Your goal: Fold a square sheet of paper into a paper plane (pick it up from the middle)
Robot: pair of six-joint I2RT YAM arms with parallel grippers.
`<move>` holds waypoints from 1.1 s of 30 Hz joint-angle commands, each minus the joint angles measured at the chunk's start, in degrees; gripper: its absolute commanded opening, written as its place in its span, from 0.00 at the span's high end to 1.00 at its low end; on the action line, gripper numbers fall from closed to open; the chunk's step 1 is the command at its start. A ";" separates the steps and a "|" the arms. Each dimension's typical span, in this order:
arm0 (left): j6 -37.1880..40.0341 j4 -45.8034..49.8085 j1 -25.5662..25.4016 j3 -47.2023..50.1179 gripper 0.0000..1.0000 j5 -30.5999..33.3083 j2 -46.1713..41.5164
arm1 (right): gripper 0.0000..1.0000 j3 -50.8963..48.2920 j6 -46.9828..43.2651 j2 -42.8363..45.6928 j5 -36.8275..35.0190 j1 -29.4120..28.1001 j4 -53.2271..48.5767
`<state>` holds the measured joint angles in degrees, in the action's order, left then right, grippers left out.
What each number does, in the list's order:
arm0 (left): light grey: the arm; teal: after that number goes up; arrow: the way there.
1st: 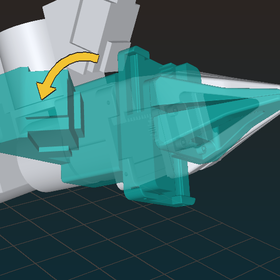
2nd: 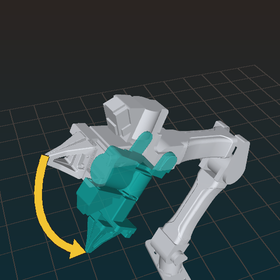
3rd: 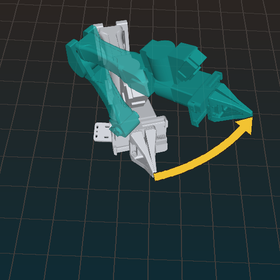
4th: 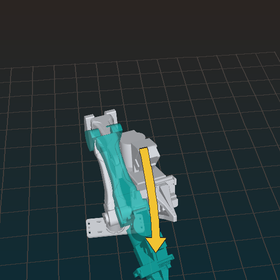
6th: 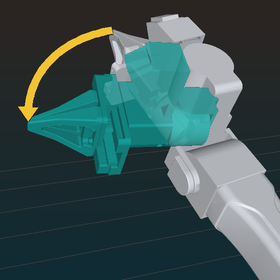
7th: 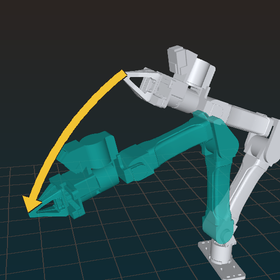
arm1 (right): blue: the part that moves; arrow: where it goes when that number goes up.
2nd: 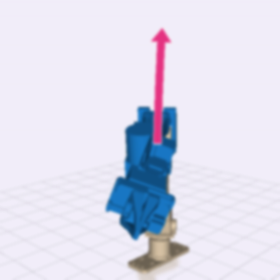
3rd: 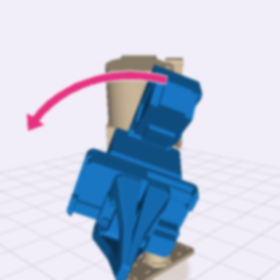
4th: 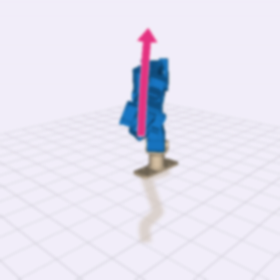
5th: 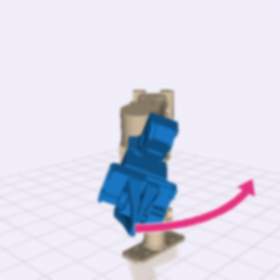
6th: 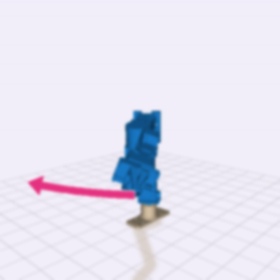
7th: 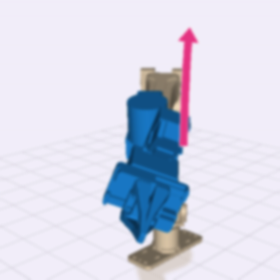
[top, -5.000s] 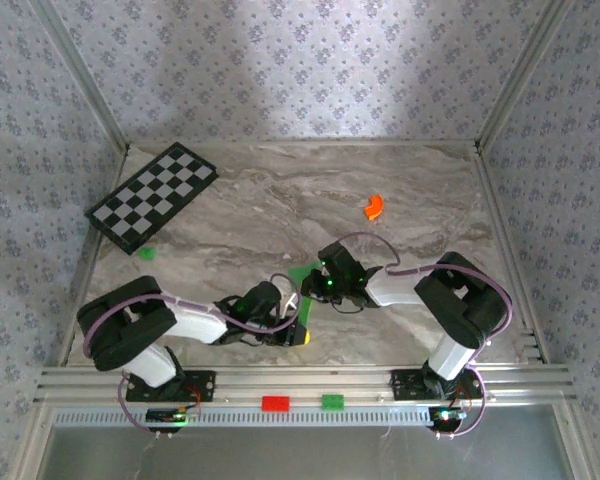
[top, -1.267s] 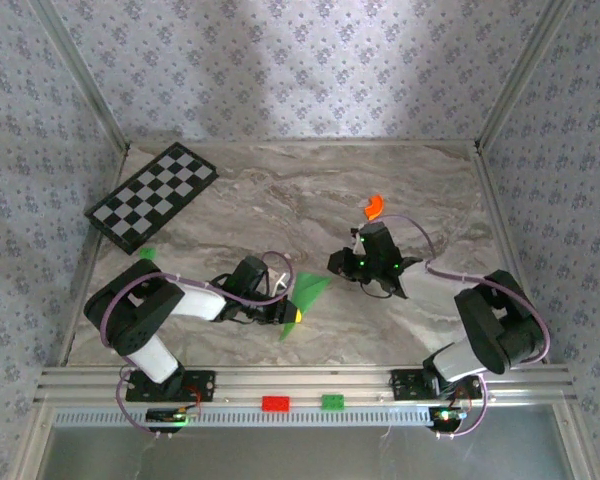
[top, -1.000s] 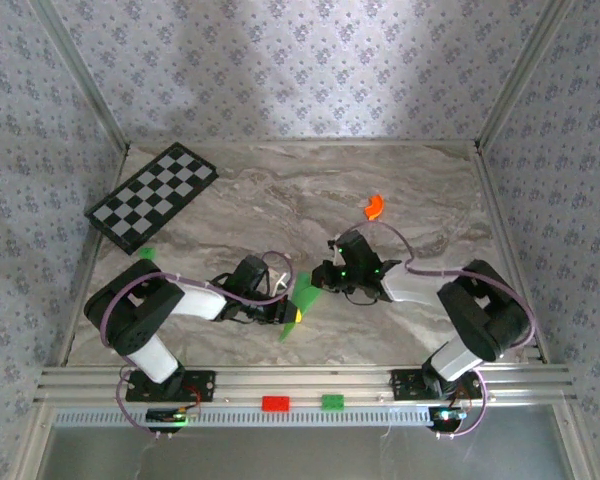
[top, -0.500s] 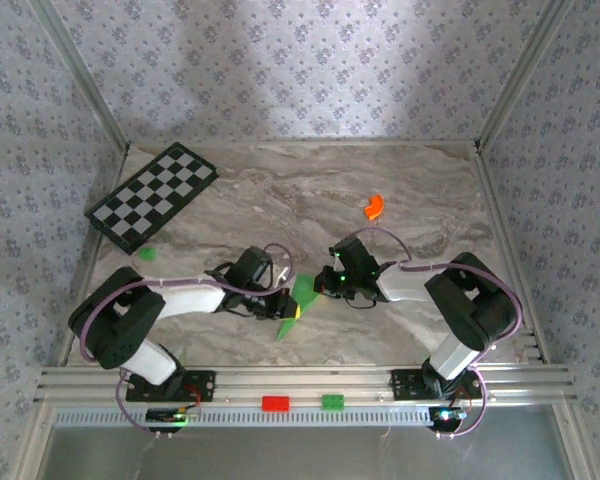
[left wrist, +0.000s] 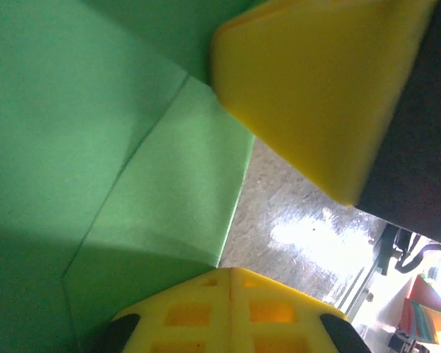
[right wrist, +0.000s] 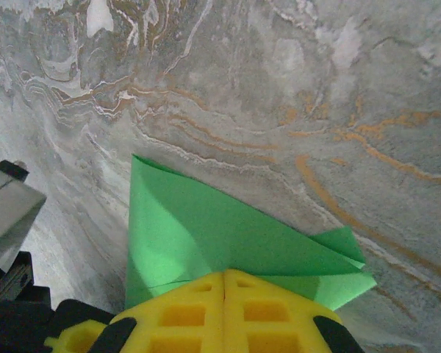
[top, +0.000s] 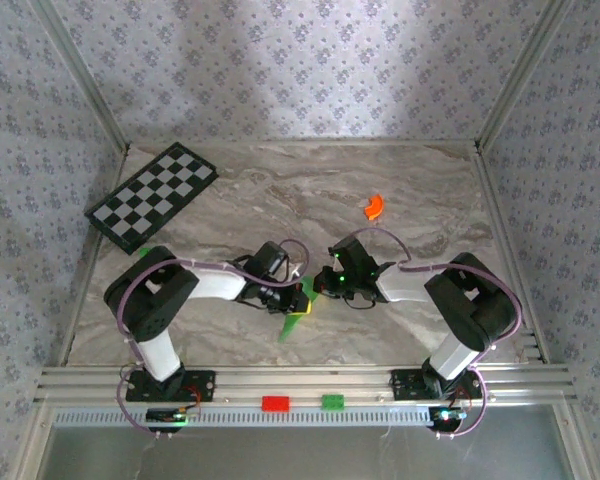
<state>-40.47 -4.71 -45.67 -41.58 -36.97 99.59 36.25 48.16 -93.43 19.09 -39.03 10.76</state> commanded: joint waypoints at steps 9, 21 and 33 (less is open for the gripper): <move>2.13 7.25 -4.14 12.71 0.95 4.06 -7.79 | 1.00 -1.97 -1.47 -1.97 -5.73 0.35 -9.89; 0.88 10.80 -6.01 20.77 0.94 7.94 -16.11 | 1.00 -1.03 -1.65 -2.43 -6.08 0.23 -10.56; -3.85 21.31 -6.27 26.79 0.93 10.40 -31.39 | 1.00 -0.30 -1.50 -2.69 -6.33 0.00 -10.60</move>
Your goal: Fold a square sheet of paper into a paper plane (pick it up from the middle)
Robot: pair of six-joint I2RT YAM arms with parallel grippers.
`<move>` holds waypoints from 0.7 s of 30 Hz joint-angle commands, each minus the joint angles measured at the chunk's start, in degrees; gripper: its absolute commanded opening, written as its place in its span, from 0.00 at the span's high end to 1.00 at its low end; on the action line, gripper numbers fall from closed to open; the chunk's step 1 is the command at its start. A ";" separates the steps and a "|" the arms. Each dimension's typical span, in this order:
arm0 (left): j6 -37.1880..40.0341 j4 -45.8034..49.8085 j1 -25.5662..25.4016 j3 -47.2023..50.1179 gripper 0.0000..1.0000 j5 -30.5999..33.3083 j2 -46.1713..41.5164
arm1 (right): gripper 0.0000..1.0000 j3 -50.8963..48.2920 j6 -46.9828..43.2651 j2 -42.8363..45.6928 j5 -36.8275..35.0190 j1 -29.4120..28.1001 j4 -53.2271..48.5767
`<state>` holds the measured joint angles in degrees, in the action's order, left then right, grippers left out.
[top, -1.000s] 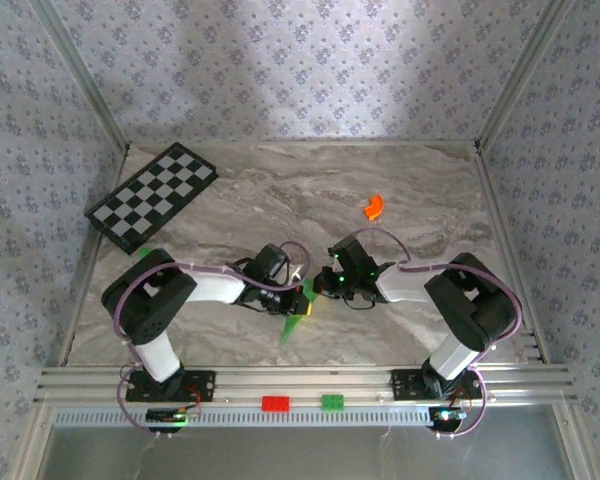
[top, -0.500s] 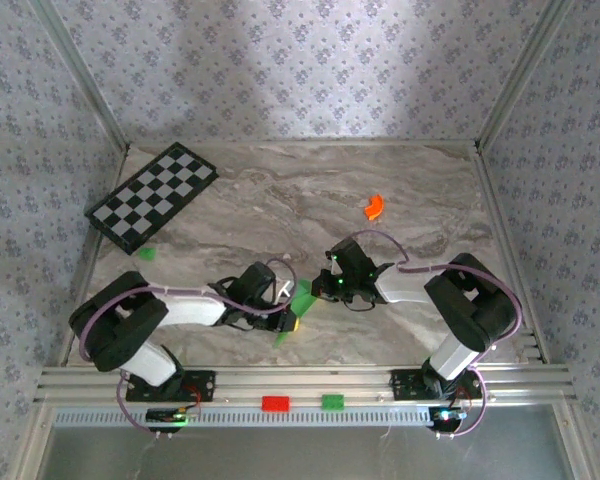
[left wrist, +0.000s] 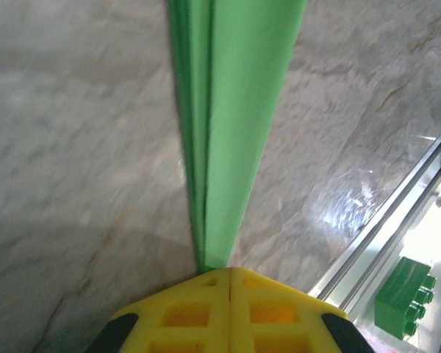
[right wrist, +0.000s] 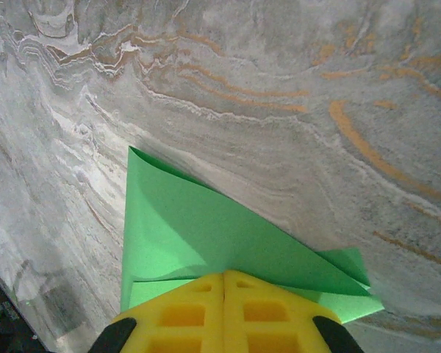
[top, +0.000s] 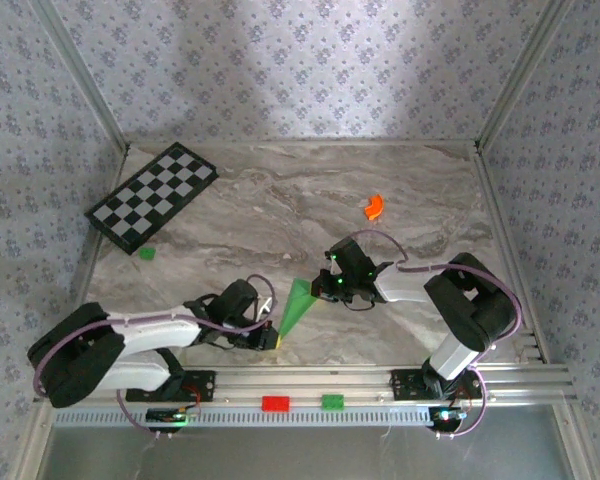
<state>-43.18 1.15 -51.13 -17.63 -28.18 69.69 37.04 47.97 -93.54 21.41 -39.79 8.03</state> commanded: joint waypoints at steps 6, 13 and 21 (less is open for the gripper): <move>-2.03 18.55 -0.83 1.66 0.97 1.71 -10.37 | 1.00 -0.48 -1.29 -2.69 -8.52 0.51 -7.95; -1.66 13.29 3.22 -4.28 0.98 0.31 -13.05 | 1.00 -0.56 -0.66 -2.01 -8.77 0.32 -7.88; 3.88 4.52 7.31 -16.76 0.95 -3.24 5.50 | 0.99 -1.00 0.06 -1.83 -6.84 0.28 -5.22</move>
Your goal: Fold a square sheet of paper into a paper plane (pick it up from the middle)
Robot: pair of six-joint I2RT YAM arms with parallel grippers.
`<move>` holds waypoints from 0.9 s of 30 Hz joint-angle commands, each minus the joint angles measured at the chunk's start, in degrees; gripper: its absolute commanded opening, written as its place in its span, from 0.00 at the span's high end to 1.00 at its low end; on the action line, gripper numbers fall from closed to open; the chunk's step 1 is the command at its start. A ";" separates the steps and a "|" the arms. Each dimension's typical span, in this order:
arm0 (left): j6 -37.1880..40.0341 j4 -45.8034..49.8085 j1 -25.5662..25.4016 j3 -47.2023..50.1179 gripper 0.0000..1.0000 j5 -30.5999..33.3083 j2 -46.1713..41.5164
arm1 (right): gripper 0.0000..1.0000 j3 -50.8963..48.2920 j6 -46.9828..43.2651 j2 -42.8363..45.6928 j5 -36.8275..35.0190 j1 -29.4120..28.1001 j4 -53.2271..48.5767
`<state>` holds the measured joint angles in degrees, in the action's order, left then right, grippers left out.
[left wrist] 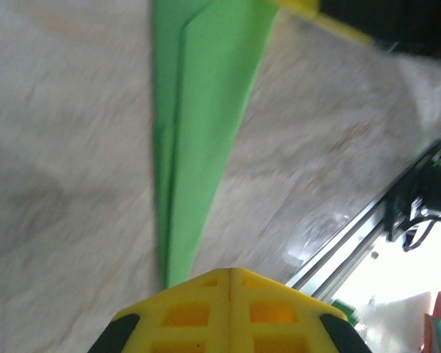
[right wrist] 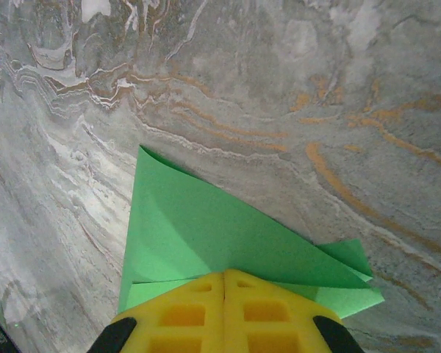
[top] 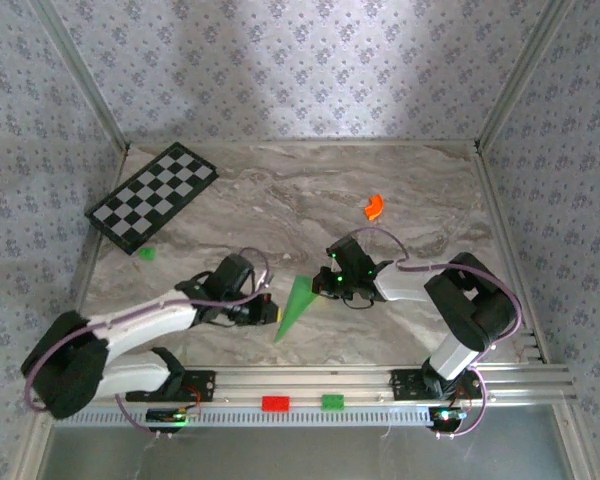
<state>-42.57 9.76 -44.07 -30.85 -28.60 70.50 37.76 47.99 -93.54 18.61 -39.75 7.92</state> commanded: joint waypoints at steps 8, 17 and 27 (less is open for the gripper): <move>4.39 -9.93 -0.40 -3.31 1.00 -5.51 18.15 | 0.94 -0.37 0.18 -1.06 -1.16 0.66 -2.38; 1.80 -12.40 -1.11 2.52 1.00 -1.21 21.17 | 0.84 0.74 -0.03 4.37 0.24 -0.72 -1.42; 1.48 -10.98 -1.10 2.09 1.00 0.56 21.81 | 1.00 -3.61 4.47 2.96 1.92 -8.30 5.96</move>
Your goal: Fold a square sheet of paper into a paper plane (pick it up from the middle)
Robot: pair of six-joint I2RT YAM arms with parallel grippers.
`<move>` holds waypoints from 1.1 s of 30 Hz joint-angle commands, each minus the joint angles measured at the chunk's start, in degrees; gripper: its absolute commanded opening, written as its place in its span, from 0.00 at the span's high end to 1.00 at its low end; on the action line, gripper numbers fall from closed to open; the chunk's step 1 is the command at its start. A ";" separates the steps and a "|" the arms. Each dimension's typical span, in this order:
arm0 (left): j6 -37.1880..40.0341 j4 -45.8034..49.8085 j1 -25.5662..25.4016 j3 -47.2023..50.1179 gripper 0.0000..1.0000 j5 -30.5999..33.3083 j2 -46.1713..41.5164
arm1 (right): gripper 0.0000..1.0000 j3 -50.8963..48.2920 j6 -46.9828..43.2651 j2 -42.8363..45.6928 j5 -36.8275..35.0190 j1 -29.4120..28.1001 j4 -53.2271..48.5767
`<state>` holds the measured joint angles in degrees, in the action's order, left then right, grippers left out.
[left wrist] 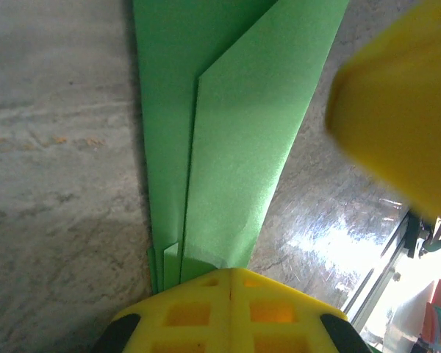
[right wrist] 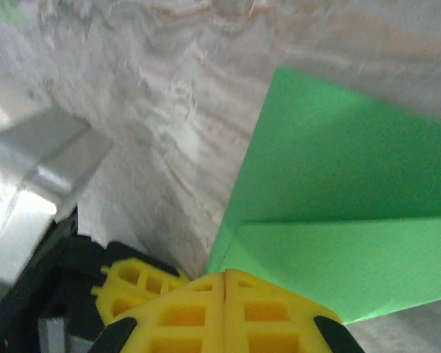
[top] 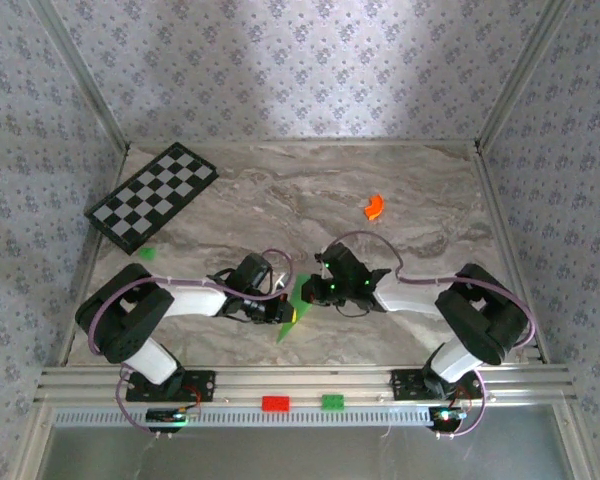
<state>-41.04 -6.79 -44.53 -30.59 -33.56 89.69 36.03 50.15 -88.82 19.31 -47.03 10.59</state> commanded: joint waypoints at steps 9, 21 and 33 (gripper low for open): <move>0.93 5.50 -0.55 2.60 1.00 5.44 3.54 | 1.00 -7.08 2.52 -4.35 3.52 6.76 5.68; 0.17 2.65 -0.57 4.79 1.00 4.29 3.61 | 1.00 -3.91 -3.10 -4.19 5.83 22.11 1.91; -1.91 3.96 -0.75 1.81 1.00 3.77 -1.94 | 0.94 -2.90 -5.12 6.37 4.38 22.19 -4.63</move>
<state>-42.09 -10.52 -44.80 -28.86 -33.08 88.90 31.44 47.18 -86.43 26.15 -22.74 11.03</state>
